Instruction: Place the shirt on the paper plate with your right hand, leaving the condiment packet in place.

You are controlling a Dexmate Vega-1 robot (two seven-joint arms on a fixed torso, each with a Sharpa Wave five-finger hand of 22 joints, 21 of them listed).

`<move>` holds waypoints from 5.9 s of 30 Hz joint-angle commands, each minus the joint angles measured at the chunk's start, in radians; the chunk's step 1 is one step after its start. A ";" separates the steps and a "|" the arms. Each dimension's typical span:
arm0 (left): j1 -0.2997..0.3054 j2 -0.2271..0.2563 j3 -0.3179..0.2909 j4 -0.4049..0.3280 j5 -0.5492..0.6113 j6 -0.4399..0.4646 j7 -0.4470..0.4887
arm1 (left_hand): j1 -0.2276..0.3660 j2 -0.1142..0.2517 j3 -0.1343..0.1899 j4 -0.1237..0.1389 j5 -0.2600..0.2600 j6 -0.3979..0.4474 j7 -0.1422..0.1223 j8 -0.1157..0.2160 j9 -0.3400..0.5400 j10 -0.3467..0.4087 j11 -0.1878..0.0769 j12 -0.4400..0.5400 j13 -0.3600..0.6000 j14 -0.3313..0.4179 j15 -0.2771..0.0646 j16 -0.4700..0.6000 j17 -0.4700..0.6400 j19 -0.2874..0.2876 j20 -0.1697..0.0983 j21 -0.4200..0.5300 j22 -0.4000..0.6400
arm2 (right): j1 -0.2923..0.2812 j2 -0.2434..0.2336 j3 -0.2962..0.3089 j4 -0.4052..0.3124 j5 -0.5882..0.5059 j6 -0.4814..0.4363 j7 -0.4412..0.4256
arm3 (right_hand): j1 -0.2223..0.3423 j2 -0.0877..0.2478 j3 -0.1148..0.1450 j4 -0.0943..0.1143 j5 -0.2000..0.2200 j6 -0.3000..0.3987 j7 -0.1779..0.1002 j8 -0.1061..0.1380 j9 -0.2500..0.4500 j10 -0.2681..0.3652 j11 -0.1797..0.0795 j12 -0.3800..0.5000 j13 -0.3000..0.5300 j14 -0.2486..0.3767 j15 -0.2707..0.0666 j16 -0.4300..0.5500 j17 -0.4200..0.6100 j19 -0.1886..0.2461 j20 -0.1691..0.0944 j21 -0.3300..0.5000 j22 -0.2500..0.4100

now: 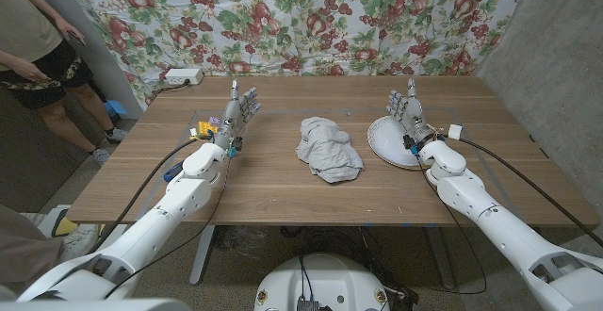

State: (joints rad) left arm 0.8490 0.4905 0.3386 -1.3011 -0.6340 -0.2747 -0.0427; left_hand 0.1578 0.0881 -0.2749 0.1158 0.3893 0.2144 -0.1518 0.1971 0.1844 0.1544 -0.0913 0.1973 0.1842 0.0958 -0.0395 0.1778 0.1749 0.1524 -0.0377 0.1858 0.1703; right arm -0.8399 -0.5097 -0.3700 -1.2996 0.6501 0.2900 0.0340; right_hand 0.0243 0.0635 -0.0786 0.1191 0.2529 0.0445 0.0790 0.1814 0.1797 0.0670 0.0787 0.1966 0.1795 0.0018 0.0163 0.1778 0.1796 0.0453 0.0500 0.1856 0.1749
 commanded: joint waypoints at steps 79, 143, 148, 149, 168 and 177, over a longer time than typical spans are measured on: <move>0.014 -0.122 -0.164 0.025 0.143 0.069 -0.146 | 0.013 0.009 -0.005 0.002 0.005 0.005 0.001 0.001 0.002 0.011 -0.002 0.004 0.003 -0.002 -0.065 0.005 0.002 0.001 -0.051 0.007 0.006 | -0.037 -0.299 -0.042 -0.325 -0.411 -0.092 -0.052 | 0.278 -0.053 0.037 -0.182 0.116 -0.028 -0.052 0.018 0.004 -0.040 -0.073 0.013 0.005 -0.105 -0.025 -0.001 -0.004 -0.071 -0.001 0.003 0.002; -0.002 -0.129 -0.155 0.046 0.153 0.082 -0.162 | 0.020 0.008 -0.005 0.000 0.003 0.013 0.003 0.001 0.002 0.020 0.000 0.005 0.003 -0.006 -0.068 0.006 0.002 -0.001 -0.053 0.007 0.005 | 0.018 -0.407 -0.089 -0.554 -0.723 -0.206 0.012 | 0.350 -0.040 0.047 -0.221 0.169 -0.019 -0.064 0.021 0.006 -0.063 -0.056 0.010 0.005 -0.116 -0.030 0.002 -0.005 -0.064 -0.012 0.009 0.001; -0.011 -0.127 -0.155 0.059 0.157 0.076 -0.172 | 0.021 0.008 -0.005 0.000 0.003 0.014 0.002 0.002 0.002 0.021 -0.001 0.006 0.004 -0.006 -0.068 0.006 0.002 -0.002 -0.053 0.007 0.005 | 0.030 -0.406 -0.099 -0.562 -0.748 -0.209 0.024 | 0.362 -0.036 0.047 -0.227 0.181 -0.018 -0.065 0.020 0.006 -0.066 -0.046 0.011 0.006 -0.110 -0.028 0.004 -0.005 -0.044 0.051 0.014 0.001; -0.011 -0.127 -0.155 0.059 0.157 0.075 -0.172 | 0.021 0.008 -0.005 0.000 0.003 0.014 0.002 0.002 0.002 0.021 -0.001 0.005 0.004 -0.006 -0.068 0.006 0.002 -0.002 -0.053 0.007 0.005 | 0.030 -0.406 -0.098 -0.562 -0.749 -0.209 0.024 | 0.363 -0.036 0.048 -0.227 0.181 -0.018 -0.065 0.020 0.006 -0.066 -0.046 0.011 0.006 -0.109 -0.029 0.004 -0.005 -0.043 0.049 0.014 0.001; -0.024 -0.133 -0.145 0.061 0.162 0.077 -0.183 | 0.023 0.008 -0.004 -0.001 0.003 0.015 0.002 0.001 0.002 0.020 -0.002 0.005 0.004 -0.007 -0.069 0.006 0.002 -0.003 -0.053 0.007 0.005 | 0.029 -0.428 -0.105 -0.613 -0.844 -0.218 0.041 | 0.368 -0.029 0.047 -0.228 0.189 -0.016 -0.067 0.019 0.006 -0.066 -0.042 0.012 0.006 -0.106 -0.029 0.004 -0.004 -0.050 0.017 0.009 0.001; -0.007 -0.136 -0.141 0.043 0.159 0.079 -0.177 | 0.024 0.008 -0.004 -0.001 0.003 0.014 0.002 0.001 0.002 0.021 -0.002 0.005 0.004 -0.007 -0.068 0.006 0.002 -0.003 -0.053 0.007 0.005 | 0.030 -0.449 -0.096 -0.641 -0.873 -0.211 0.063 | 0.370 -0.026 0.047 -0.228 0.192 -0.015 -0.068 0.019 0.007 -0.064 -0.043 0.013 0.006 -0.105 -0.029 0.004 -0.004 -0.049 0.015 0.009 0.001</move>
State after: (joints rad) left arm 0.8320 0.3571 0.1921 -1.2452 -0.4760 -0.1951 -0.2247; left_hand 0.1693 0.0999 -0.2746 0.1157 0.3893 0.2231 -0.1501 0.1969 0.1840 0.1685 -0.0948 0.1973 0.1834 0.0917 -0.0357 0.1816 0.1743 0.1517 -0.0366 0.1857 0.1723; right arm -0.8096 -0.9380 -0.4728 -1.9114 -0.1872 0.0707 0.0759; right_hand 0.3835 0.0359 -0.0330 -0.1005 0.4408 0.0216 0.0090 0.1968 0.1840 -0.0007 0.0323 0.2044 0.1840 -0.1051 -0.0124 0.1777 0.1723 -0.0050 0.0670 0.1933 0.1745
